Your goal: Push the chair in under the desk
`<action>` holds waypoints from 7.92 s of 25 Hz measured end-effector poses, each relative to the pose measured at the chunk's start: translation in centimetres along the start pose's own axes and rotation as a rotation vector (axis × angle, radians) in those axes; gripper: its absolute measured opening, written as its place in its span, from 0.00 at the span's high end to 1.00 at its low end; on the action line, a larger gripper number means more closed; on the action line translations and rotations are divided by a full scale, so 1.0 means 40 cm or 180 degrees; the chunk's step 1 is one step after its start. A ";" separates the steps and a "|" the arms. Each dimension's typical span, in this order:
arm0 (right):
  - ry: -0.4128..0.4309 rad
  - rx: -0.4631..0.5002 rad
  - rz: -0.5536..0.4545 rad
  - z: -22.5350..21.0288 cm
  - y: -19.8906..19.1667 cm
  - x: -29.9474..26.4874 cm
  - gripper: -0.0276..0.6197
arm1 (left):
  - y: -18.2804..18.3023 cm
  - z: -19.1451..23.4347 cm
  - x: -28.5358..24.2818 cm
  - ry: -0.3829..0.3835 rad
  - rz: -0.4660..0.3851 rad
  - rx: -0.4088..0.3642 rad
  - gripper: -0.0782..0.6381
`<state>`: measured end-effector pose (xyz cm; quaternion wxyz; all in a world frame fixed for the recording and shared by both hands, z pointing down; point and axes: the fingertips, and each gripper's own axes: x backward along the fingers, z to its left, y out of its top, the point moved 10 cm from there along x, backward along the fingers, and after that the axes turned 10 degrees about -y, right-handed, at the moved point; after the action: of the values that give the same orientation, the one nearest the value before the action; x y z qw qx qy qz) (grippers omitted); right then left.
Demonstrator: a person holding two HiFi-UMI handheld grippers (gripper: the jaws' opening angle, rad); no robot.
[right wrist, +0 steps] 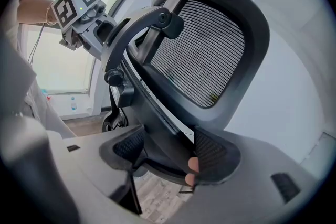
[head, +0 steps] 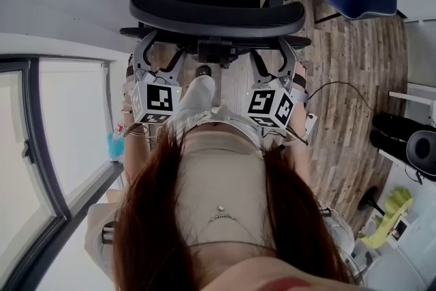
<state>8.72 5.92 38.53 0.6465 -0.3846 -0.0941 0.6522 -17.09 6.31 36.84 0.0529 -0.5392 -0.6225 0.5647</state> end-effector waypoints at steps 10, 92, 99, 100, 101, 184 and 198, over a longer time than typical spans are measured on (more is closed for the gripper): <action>-0.0009 -0.0008 0.0060 -0.007 0.015 -0.043 0.50 | 0.001 0.036 -0.031 -0.0021 0.0014 -0.0008 0.47; 0.0032 -0.0088 0.0169 -0.180 0.041 -0.367 0.50 | 0.123 0.255 -0.320 -0.0150 0.0144 0.0078 0.47; 0.0040 -0.0095 0.0175 -0.198 0.037 -0.397 0.50 | 0.138 0.266 -0.346 -0.0136 0.0155 0.0096 0.47; 0.0039 -0.0096 0.0173 -0.201 0.036 -0.401 0.50 | 0.141 0.267 -0.350 -0.0131 0.0156 0.0094 0.47; 0.0040 -0.0095 0.0174 -0.205 0.036 -0.405 0.50 | 0.143 0.269 -0.354 -0.0128 0.0157 0.0093 0.47; 0.0005 -0.0091 0.0114 -0.313 0.020 -0.612 0.49 | 0.217 0.360 -0.537 -0.0062 0.0134 0.0106 0.47; -0.0041 -0.0096 0.0038 -0.327 0.019 -0.647 0.49 | 0.226 0.387 -0.571 -0.0028 0.0074 0.0109 0.46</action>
<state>12.87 -22.78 38.90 0.6361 -0.3907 -0.1058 0.6569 -12.56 -22.37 36.86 0.0528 -0.5429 -0.6066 0.5783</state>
